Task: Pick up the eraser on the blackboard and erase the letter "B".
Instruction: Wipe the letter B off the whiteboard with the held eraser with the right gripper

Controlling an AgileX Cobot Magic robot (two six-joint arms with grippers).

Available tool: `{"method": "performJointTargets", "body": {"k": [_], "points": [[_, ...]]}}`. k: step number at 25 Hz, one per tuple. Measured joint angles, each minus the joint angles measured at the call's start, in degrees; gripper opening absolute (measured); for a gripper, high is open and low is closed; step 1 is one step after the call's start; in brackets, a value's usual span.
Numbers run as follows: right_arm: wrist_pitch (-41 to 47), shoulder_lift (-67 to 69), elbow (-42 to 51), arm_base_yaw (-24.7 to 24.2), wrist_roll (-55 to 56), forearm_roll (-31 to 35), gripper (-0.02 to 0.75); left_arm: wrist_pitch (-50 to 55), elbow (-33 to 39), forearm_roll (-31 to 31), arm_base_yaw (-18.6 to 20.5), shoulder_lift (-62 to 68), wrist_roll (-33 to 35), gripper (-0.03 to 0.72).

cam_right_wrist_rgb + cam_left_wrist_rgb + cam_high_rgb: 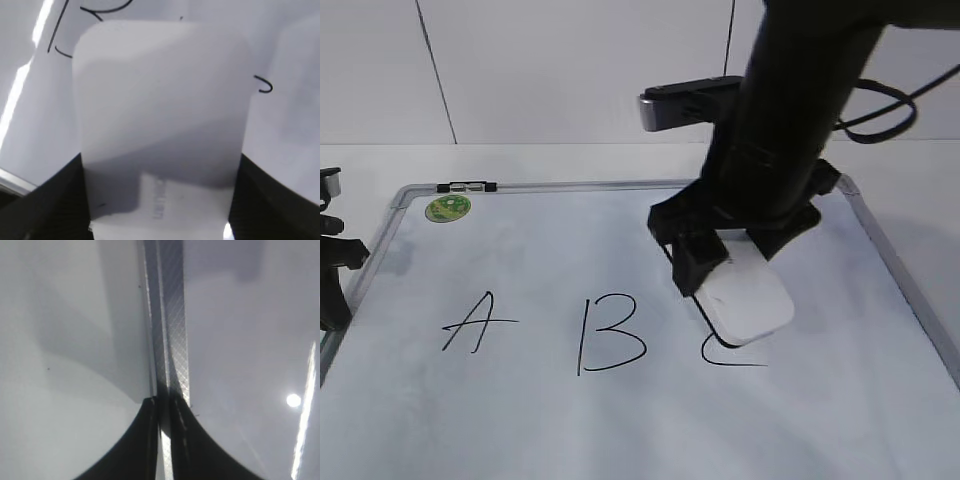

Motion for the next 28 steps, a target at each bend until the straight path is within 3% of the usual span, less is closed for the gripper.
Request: {"method": "performJointTargets", "body": {"k": [9,22,28], "points": [[0.1,13.0,-12.1,6.1,2.5,-1.6,0.526,0.1,0.0,0.0,0.0,0.0,0.0,0.015],[0.9,24.4,-15.2,12.8,2.9,-0.5,0.526,0.6,-0.1,0.0,0.0,0.0,0.0,0.015],[1.8,26.0,-18.1,13.4,1.8,0.0,0.526,0.7,-0.1,0.0,0.0,0.0,0.0,0.015]]}}
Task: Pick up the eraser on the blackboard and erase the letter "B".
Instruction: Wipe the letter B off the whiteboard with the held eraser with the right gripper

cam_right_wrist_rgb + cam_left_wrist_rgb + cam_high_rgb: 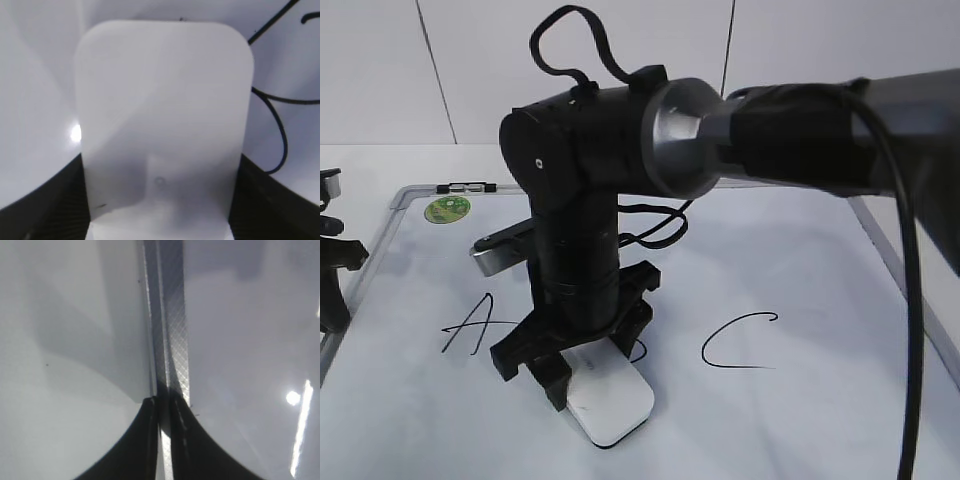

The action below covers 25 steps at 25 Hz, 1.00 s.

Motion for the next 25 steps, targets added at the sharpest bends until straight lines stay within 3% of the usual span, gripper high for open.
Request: {"method": "performJointTargets", "body": {"k": [16,25], "points": [[2.6,2.5,-4.0,0.4,0.3,-3.3,0.526,0.0,0.0,0.1,0.0,0.0,0.0,0.015],[0.8,2.8,-4.9,-5.9,0.8,-3.1,0.526,0.0,0.0,0.1,0.0,0.0,0.0,0.015]]}}
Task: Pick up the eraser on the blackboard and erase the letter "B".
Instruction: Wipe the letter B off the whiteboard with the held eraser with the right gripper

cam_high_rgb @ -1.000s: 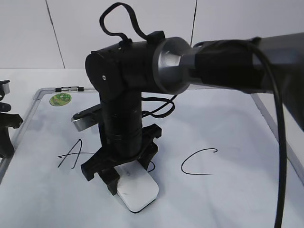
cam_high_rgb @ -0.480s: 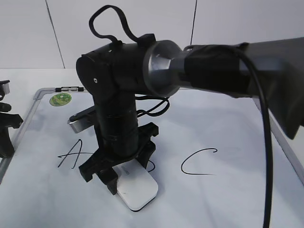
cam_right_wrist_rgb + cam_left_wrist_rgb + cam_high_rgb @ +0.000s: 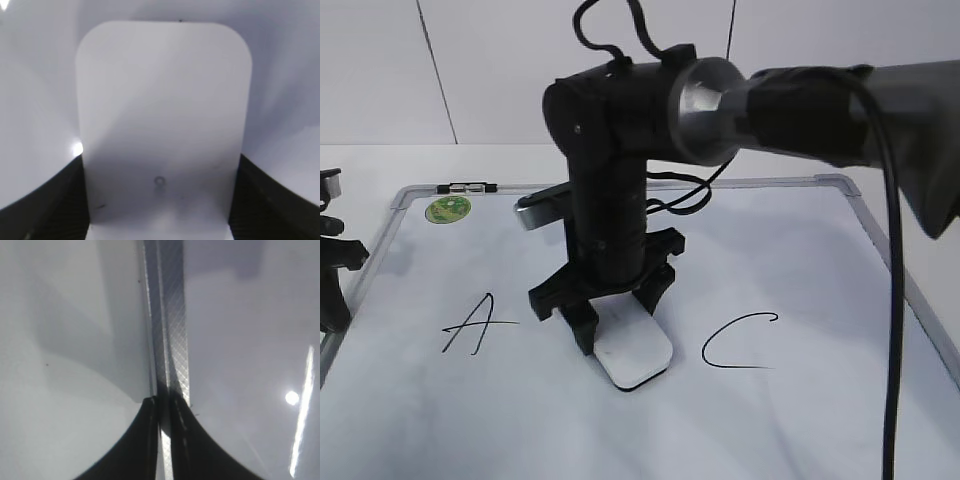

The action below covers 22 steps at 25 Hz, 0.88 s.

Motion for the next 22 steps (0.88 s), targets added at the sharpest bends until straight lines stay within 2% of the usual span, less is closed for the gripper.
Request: {"method": "performJointTargets", "body": {"k": [4,9,22], "points": [[-0.3,0.0,0.0,-3.0,0.5,0.0,0.526,0.0,0.0,-0.1,0.0,0.0,0.0,0.015],[-0.3,0.0,0.0,-3.5,0.5,0.6,0.526,0.0,0.0,-0.1,0.0,0.0,0.0,0.015],[-0.4,0.1,0.0,1.7,-2.0,0.9,0.526,0.8,0.0,0.7,0.0,0.0,0.0,0.015]]}}
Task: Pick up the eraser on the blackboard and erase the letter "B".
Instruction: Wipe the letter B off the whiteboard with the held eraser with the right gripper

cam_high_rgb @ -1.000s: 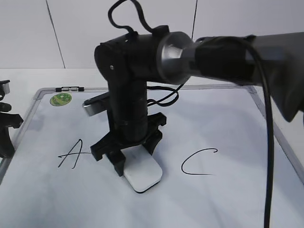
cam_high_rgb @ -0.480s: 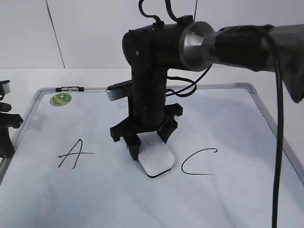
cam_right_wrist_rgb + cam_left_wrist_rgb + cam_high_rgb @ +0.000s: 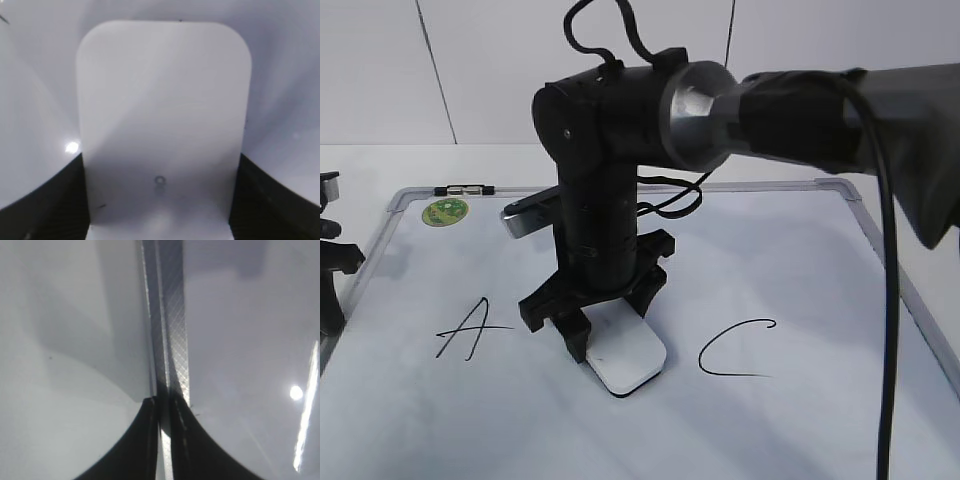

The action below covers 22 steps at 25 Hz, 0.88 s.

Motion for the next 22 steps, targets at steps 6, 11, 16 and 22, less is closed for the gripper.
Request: {"method": "performJointTargets", "body": {"k": [6,11,16,22], "points": [[0.0,0.0,0.0,-0.5,-0.9,1.0,0.526,0.2,0.0,0.1,0.0,0.0,0.0,0.015],[0.0,0.0,0.0,-2.8,-1.1,3.1,0.526,0.2,0.0,0.1,0.0,0.0,0.0,0.015],[-0.3,0.0,-0.1,-6.3,-0.1,4.3,0.526,0.2,0.0,0.1,0.0,0.0,0.0,0.015],[-0.4,0.0,-0.5,-9.2,1.0,2.4,0.526,0.2,0.0,0.1,0.0,0.0,0.0,0.015]]}}
